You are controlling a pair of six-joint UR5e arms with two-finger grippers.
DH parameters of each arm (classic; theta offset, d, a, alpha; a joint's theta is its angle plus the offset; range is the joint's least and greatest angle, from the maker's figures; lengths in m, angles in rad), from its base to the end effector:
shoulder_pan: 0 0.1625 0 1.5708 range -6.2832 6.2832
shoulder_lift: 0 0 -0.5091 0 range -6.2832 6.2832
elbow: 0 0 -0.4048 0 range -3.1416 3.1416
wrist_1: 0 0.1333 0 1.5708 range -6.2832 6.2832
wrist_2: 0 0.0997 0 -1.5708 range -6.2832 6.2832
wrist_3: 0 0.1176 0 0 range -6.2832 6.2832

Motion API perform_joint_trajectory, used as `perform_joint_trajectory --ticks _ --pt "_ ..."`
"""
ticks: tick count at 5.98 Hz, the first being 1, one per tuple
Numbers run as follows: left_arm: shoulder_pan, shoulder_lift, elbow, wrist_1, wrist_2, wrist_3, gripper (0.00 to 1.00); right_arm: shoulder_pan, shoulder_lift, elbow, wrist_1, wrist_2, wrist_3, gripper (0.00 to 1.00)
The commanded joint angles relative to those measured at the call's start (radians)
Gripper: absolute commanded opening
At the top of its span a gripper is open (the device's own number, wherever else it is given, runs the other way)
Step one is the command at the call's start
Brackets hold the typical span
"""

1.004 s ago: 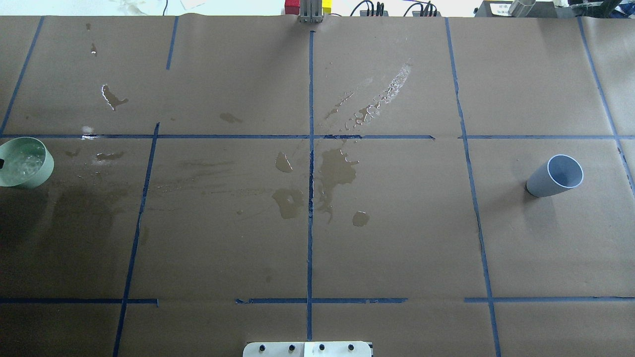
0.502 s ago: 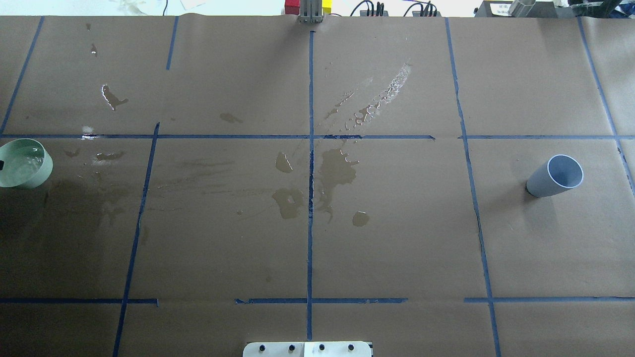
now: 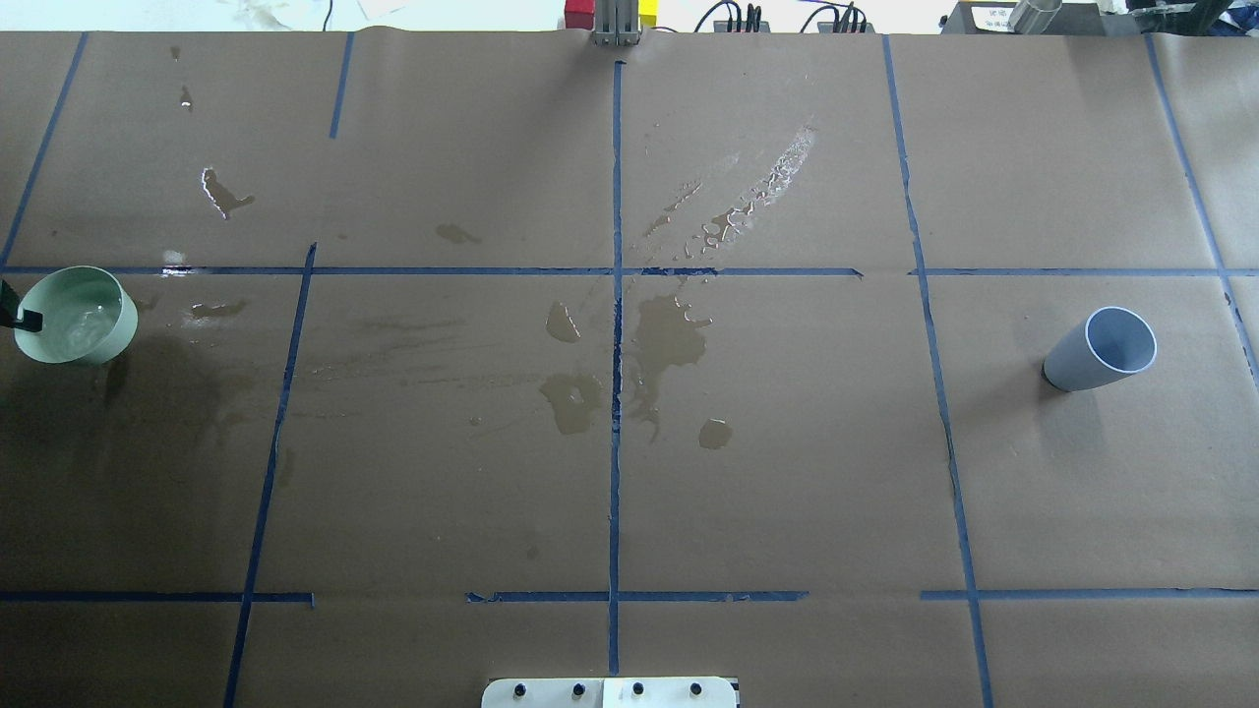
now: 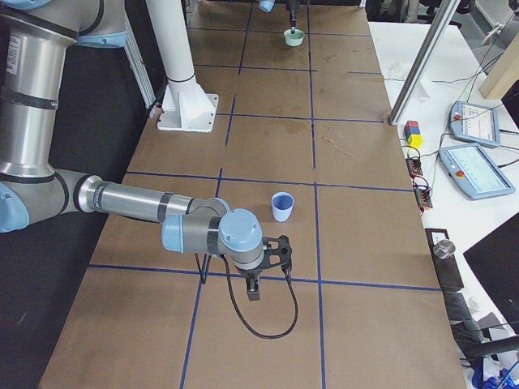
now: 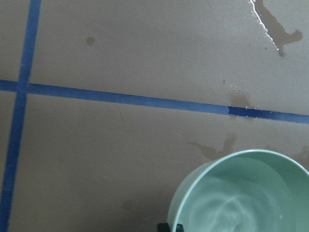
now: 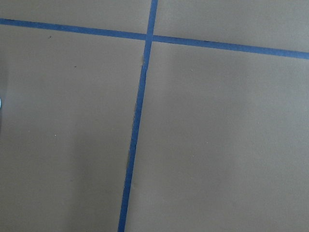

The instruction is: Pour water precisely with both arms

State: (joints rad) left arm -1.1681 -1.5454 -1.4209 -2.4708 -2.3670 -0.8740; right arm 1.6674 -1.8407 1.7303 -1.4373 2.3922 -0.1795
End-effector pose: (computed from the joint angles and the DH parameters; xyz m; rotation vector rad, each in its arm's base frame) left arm 0.1565 -0.4930 0.7375 0.0971 1.0160 -0.1414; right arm 0.0825 -0.3618 0.7756 0.1346 -0.8108 -0.0877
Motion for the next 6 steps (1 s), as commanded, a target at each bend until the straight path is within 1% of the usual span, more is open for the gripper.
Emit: perform_joint_trajectory --ticks 1,2,3,4,5,6 --pt "0.072 -0.001 0.0 -0.051 0.055 -0.078 0.01 0.0 0.0 0.0 0.0 -0.001 0.0 1.0" --pt "0.091 -0.001 -0.001 -0.062 0.06 -0.092 0.05 0.0 0.0 0.0 0.0 -0.001 -0.002 1.0" --pt "0.093 -0.001 0.0 -0.062 0.06 -0.091 0.18 0.0 0.0 0.0 0.0 -0.001 -0.002 1.0" --pt "0.093 -0.001 0.0 -0.062 0.061 -0.088 0.43 0.0 0.0 0.0 0.0 -0.001 -0.002 1.0" --pt "0.093 -0.001 -0.001 -0.062 0.061 -0.083 0.58 0.0 0.0 0.002 0.0 -0.001 -0.002 1.0" --pt "0.091 -0.001 -0.013 -0.063 0.061 -0.082 1.0 0.0 0.0 0.002 0.0 -0.001 -0.003 1.0"
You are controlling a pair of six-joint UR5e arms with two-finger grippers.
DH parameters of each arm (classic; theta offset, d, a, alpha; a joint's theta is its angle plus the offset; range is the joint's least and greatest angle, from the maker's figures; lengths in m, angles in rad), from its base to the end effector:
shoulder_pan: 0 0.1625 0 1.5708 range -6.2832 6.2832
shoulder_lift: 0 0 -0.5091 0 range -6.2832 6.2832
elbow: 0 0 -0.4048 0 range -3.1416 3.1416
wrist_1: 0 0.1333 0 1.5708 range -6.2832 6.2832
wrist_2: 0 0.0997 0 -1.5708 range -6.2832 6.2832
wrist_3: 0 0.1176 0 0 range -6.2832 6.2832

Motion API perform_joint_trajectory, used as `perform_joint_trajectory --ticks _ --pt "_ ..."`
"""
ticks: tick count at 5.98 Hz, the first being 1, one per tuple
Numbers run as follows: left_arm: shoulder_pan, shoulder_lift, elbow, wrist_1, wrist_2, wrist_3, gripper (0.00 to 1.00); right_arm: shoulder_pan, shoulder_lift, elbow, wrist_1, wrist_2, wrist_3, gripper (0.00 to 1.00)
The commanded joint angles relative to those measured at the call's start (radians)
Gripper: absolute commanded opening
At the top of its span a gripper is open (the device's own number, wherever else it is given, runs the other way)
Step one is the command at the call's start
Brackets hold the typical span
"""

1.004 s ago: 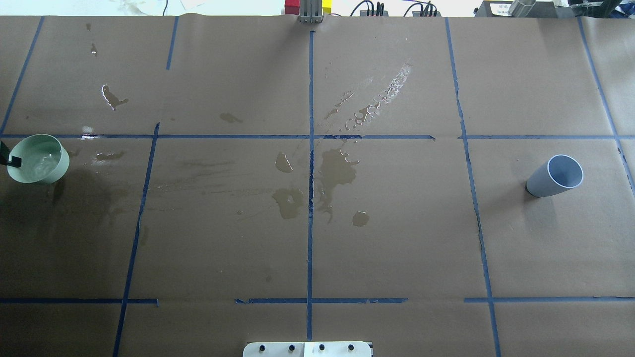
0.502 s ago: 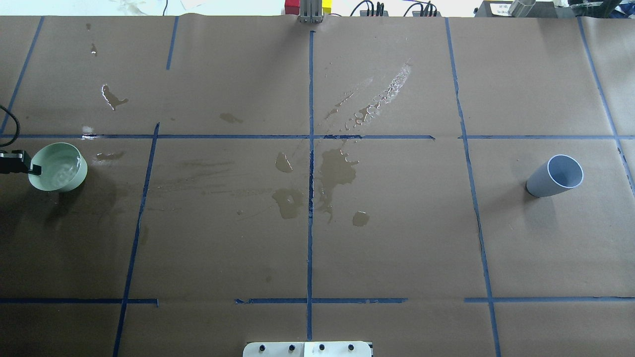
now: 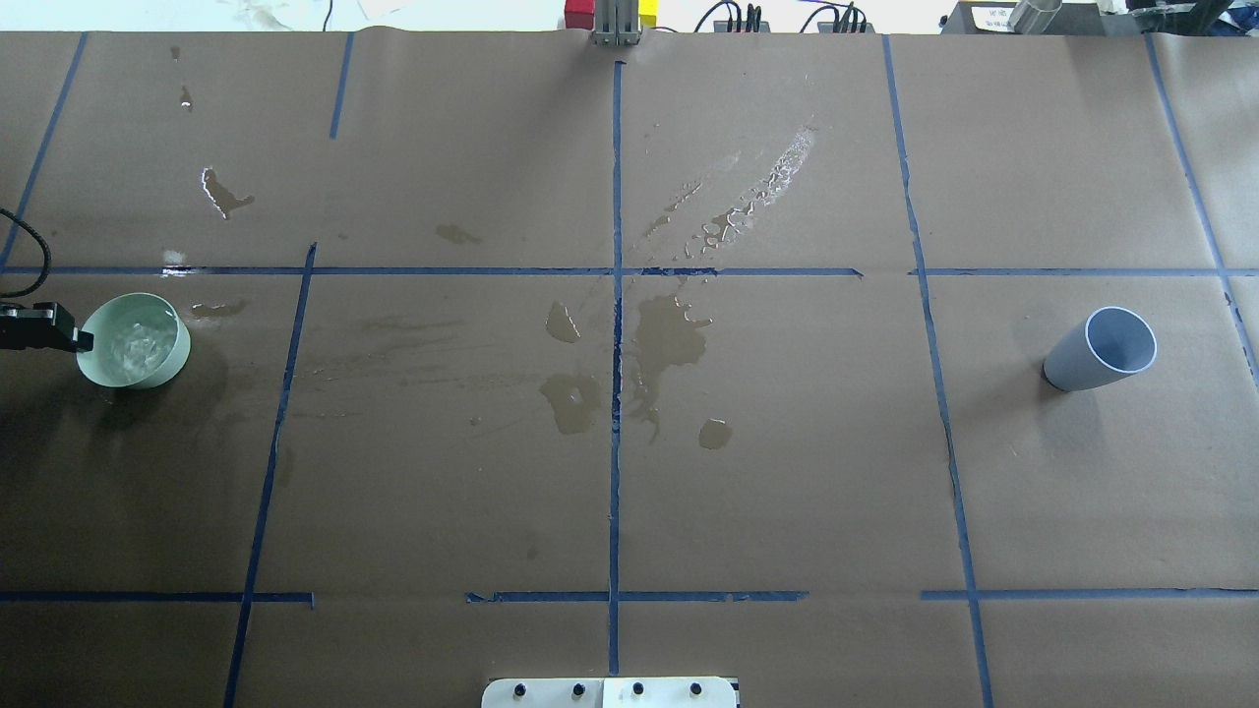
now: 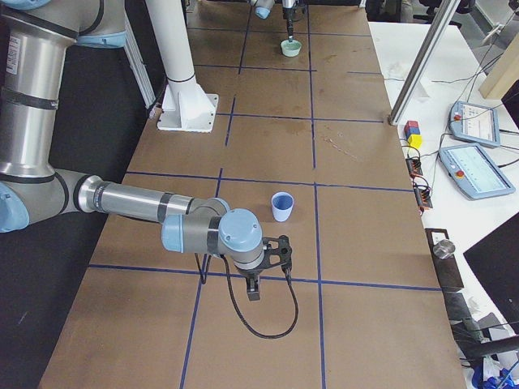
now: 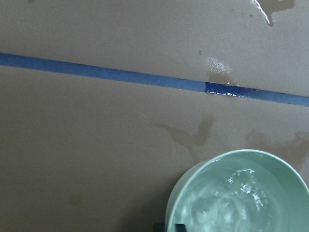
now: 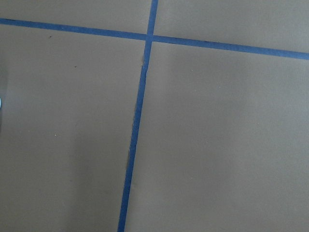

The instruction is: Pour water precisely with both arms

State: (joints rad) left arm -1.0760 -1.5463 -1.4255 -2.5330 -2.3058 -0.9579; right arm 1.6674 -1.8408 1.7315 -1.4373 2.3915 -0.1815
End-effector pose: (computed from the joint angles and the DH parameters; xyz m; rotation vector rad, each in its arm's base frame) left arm 0.1984 -0.4823 0.7301 0.1027 1.0186 -0.1310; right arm 0.0826 -0.3619 0.7750 0.1364 -0.8099 -0.0900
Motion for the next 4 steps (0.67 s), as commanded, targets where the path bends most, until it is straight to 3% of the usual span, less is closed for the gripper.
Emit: perform_joint_trajectory --ticks 1,3,4 --pt "0.001 0.002 -0.036 0.002 -0.01 0.005 1.0 0.0 0.0 -0.001 0.0 0.002 -0.001 1.0" --pt "-0.036 0.011 -0.038 0.025 -0.03 0.141 1.0 0.0 0.0 -0.001 0.002 0.002 -0.006 1.0" --pt "-0.097 0.011 -0.044 0.125 -0.032 0.306 1.0 0.0 0.0 0.0 0.002 0.002 -0.007 1.0"
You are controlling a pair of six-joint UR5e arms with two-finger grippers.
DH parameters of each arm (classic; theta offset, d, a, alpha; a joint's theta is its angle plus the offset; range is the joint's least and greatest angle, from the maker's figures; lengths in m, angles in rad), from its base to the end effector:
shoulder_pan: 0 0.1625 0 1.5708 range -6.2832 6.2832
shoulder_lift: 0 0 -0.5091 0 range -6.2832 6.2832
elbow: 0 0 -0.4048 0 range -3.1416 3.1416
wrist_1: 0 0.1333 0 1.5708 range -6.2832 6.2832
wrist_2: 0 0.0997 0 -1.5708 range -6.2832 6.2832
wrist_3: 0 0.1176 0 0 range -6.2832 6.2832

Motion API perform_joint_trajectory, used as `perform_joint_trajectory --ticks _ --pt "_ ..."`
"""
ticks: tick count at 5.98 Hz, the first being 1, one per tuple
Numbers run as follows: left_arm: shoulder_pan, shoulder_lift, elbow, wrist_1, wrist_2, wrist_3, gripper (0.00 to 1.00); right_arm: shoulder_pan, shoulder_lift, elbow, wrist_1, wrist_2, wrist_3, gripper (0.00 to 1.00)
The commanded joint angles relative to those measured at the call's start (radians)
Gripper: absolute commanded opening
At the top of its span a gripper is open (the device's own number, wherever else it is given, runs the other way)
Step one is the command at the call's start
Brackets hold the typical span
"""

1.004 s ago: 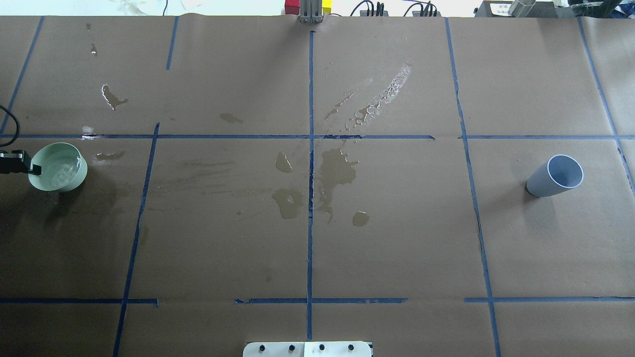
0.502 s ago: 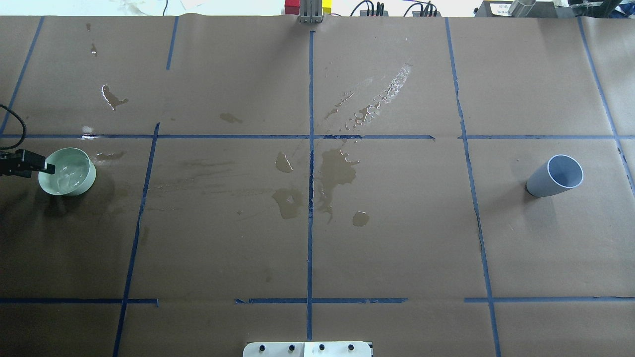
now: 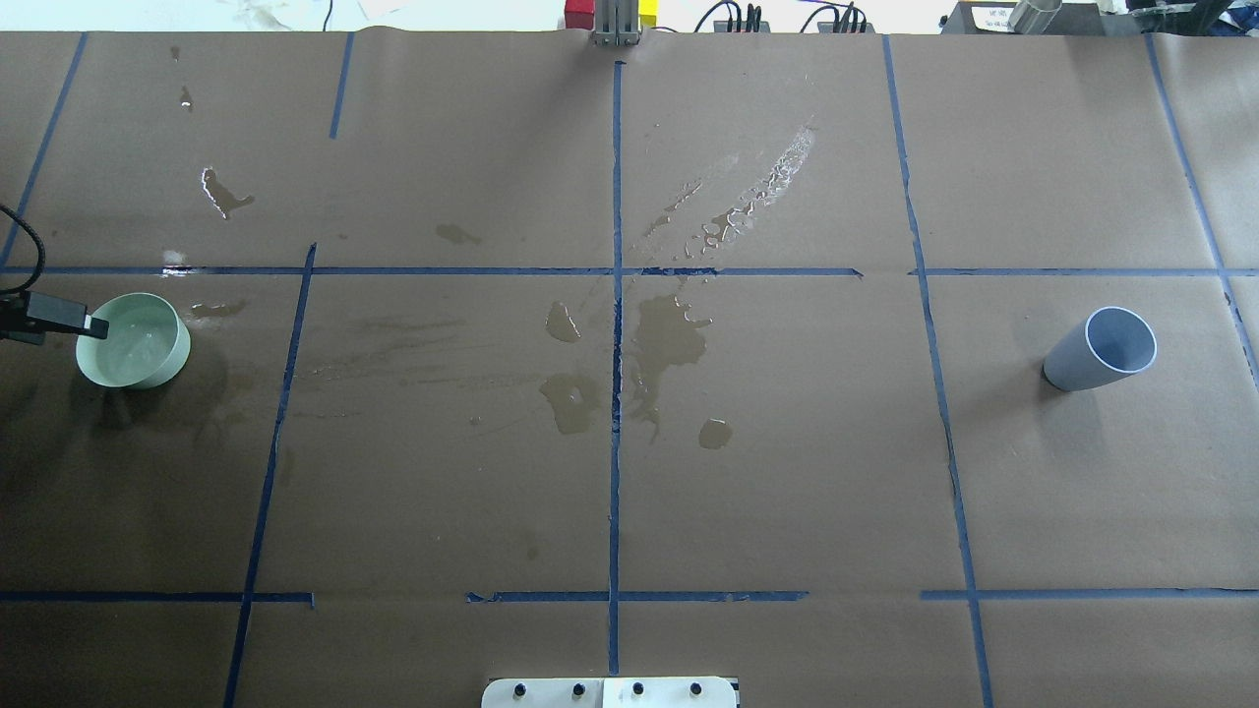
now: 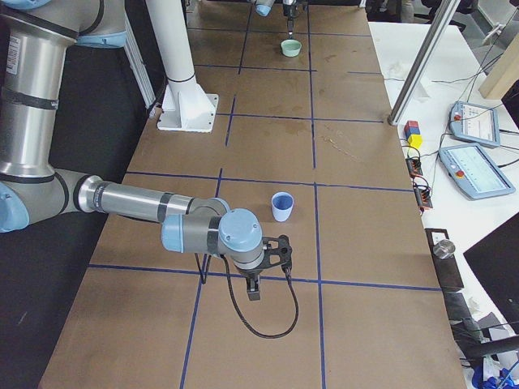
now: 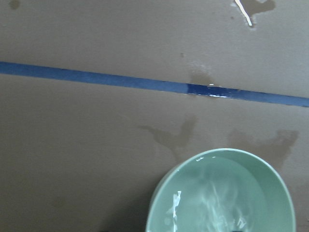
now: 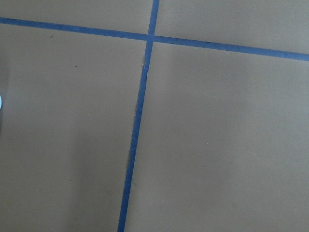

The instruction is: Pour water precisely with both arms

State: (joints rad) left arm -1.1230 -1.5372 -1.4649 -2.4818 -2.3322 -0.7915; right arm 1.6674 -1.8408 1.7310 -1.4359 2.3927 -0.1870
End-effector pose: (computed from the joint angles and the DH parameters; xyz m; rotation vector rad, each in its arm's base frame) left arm 0.1758 -0.4864 0.7191 0.1765 1.0099 -0.0195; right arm 0.0825 -0.3620 0.7751 0.1396 -0.8106 -0.0956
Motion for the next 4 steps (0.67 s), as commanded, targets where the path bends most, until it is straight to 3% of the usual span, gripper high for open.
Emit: perform_joint_trajectory --ticks 1,4 --pt "-0.122 0.0 -0.038 0.227 -0.006 0.331 1.0 0.0 0.0 0.001 0.0 0.0 -0.002 1.0" --pt "-0.366 -0.009 -0.196 0.796 0.002 0.836 1.0 0.0 -0.002 0.004 0.0 -0.001 -0.005 1.0"
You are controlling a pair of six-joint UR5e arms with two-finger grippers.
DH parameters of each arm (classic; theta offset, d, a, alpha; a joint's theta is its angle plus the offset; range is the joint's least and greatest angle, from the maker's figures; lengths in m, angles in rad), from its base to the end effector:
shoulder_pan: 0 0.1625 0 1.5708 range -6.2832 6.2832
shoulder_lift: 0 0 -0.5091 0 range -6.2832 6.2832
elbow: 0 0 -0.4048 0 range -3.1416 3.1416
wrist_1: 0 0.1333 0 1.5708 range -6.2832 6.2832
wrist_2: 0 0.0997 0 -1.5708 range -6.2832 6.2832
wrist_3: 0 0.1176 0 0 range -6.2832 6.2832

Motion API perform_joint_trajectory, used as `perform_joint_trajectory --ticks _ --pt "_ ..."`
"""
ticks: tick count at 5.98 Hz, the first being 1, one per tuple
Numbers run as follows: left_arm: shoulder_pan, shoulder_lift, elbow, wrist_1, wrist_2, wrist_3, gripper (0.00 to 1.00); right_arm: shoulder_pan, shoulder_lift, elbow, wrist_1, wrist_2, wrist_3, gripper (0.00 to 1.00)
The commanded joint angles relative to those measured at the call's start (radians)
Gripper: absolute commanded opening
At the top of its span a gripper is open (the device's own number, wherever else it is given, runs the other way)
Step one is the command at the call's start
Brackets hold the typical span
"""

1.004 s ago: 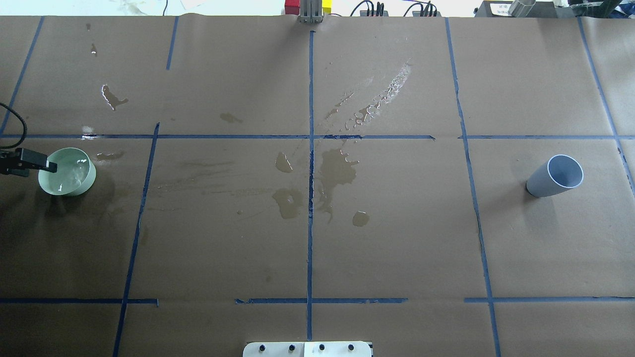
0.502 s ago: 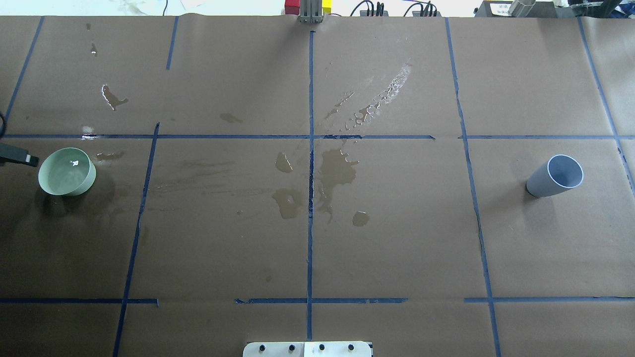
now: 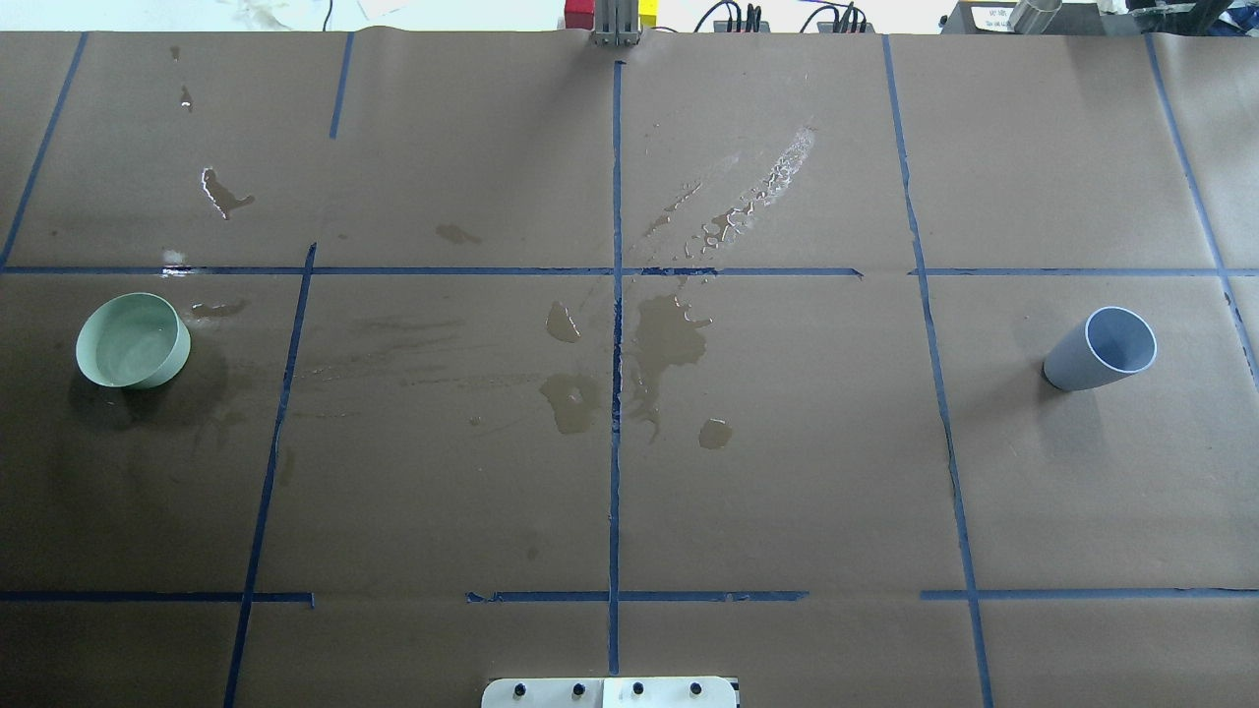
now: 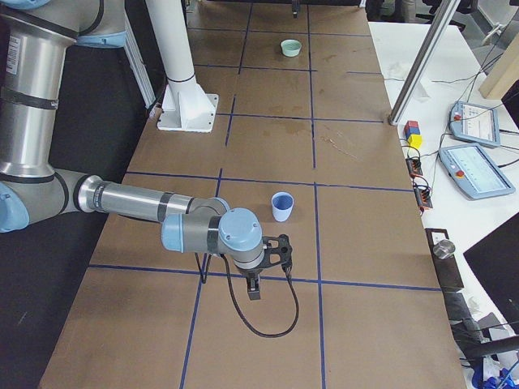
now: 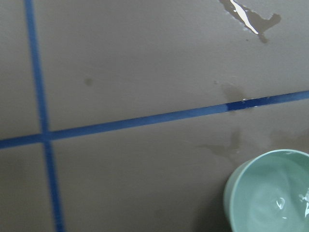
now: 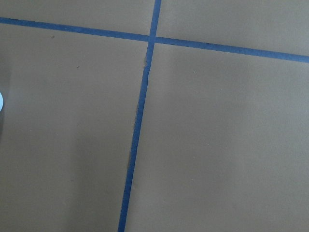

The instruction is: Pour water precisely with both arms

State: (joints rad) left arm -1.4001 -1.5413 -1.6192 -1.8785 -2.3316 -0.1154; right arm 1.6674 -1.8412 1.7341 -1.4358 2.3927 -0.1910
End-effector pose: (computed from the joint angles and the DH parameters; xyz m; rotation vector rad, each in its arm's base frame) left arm 0.0354 -0.5129 0.7124 0.2001 0.7910 0.1764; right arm 0.0825 -0.3621 0.7736 0.1439 -0.8100 -0.1005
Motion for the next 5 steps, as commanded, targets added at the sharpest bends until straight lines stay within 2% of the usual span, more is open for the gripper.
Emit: perform_joint_trajectory --ticks 1,5 --pt "-0.137 -0.006 -0.069 0.311 -0.002 0.213 1.0 0.0 -0.003 0.001 -0.002 -0.001 -0.001 1.0" --pt "-0.16 0.075 -0.08 0.314 -0.009 0.189 1.0 -0.008 -0.009 -0.004 -0.006 -0.006 -0.004 1.0"
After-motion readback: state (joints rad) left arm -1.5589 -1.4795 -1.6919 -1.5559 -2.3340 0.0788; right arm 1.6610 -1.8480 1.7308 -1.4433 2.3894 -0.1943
